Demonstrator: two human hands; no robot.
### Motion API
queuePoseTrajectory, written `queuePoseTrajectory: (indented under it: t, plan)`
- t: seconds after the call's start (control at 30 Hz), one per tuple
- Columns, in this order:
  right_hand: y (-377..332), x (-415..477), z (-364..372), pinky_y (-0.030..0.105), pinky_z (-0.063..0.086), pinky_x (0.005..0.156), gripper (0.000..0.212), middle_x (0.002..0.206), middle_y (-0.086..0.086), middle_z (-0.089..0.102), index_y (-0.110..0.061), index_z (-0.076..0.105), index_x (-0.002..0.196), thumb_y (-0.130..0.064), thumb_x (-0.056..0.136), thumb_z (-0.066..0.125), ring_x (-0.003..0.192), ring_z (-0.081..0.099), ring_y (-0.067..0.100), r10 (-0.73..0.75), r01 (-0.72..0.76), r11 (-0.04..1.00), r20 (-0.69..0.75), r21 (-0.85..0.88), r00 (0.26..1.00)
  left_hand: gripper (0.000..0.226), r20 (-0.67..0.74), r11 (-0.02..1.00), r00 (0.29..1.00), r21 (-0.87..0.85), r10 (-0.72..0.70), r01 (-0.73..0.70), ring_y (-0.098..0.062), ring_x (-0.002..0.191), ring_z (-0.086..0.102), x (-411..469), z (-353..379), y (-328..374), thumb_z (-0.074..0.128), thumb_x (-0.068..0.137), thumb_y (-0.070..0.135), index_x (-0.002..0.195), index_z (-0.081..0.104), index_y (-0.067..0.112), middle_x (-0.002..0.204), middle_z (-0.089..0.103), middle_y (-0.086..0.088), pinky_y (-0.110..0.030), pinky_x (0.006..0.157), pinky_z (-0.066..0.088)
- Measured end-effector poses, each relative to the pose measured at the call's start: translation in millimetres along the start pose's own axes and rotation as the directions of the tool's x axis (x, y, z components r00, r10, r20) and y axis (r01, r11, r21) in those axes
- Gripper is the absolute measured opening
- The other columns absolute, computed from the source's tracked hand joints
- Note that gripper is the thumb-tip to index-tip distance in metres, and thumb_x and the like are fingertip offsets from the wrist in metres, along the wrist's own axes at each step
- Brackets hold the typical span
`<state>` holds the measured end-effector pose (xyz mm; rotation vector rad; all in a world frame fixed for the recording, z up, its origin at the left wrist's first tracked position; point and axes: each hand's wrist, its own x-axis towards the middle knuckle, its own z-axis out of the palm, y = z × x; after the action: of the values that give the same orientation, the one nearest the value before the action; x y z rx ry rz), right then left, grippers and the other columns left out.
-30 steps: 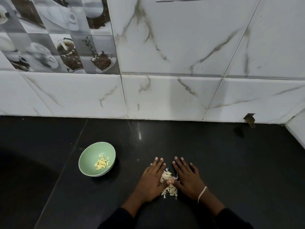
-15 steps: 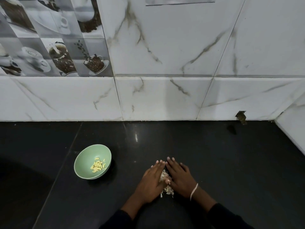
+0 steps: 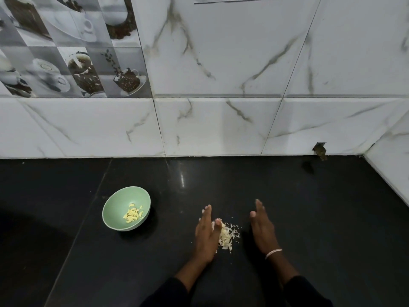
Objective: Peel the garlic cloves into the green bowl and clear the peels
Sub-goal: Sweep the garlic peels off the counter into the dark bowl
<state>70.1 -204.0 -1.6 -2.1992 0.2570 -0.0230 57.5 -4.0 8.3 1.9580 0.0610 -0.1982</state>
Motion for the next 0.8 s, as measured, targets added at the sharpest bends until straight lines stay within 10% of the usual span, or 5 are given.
queuePoseTrajectory:
  t: [0.17,0.4,0.57,0.67,0.8]
  plan:
    - [-37,-23,53,0.034,0.021,0.124,0.067,0.164,-0.008,0.023,-0.025,0.024,0.158,-0.054,0.1,0.039,0.151,0.017,0.002,-0.111,0.075,0.973,0.158,0.219,0.981,0.106,0.127,0.973,0.991,-0.23,0.034,-0.004,-0.002,0.152,0.014,-8,16,19,0.028,0.077,0.094,0.159,0.014,0.03,0.166,0.014,0.013,-0.032,0.126,0.017]
    - [-40,-17,21,0.009,0.02,0.115,0.059,0.161,-0.016,0.029,-0.026,0.032,0.156,-0.05,0.102,0.036,0.144,0.026,-0.01,-0.007,-0.011,0.935,0.05,0.355,0.999,0.063,-0.098,0.979,0.995,-0.197,0.027,-0.046,-0.004,0.146,0.033,5,-30,4,0.035,0.103,0.054,0.155,0.035,0.02,0.159,0.038,0.004,-0.017,0.118,0.027]
    - [-41,-30,50,0.032,0.022,0.124,0.063,0.161,-0.015,0.03,-0.03,0.029,0.156,-0.058,0.101,0.04,0.145,0.028,-0.006,-0.083,0.01,0.934,0.19,0.358,0.978,0.058,0.148,0.987,0.987,0.137,0.061,-0.082,0.0,0.147,0.004,-4,-24,-1,0.031,0.105,0.052,0.158,0.022,0.03,0.158,0.013,0.019,-0.027,0.124,0.007]
    - [-50,-32,48,0.032,0.032,0.12,0.064,0.154,-0.013,0.045,-0.033,0.039,0.152,-0.063,0.096,0.045,0.14,0.041,-0.003,-0.06,-0.021,0.888,0.161,0.46,0.985,0.082,0.214,0.993,0.97,-0.051,0.112,-0.104,0.0,0.148,0.024,-5,-21,-1,0.032,0.09,0.08,0.158,0.02,0.036,0.162,0.03,0.012,-0.033,0.123,0.026]
    - [-50,-20,20,0.006,0.028,0.109,0.056,0.154,-0.012,0.044,-0.028,0.041,0.152,-0.055,0.103,0.039,0.137,0.039,-0.01,0.003,-0.014,0.922,0.027,0.388,1.0,0.089,0.087,0.992,0.994,-0.104,0.074,-0.064,0.004,0.146,0.029,3,-33,3,0.03,0.086,0.085,0.158,0.025,0.031,0.161,0.033,0.012,-0.029,0.122,0.027]
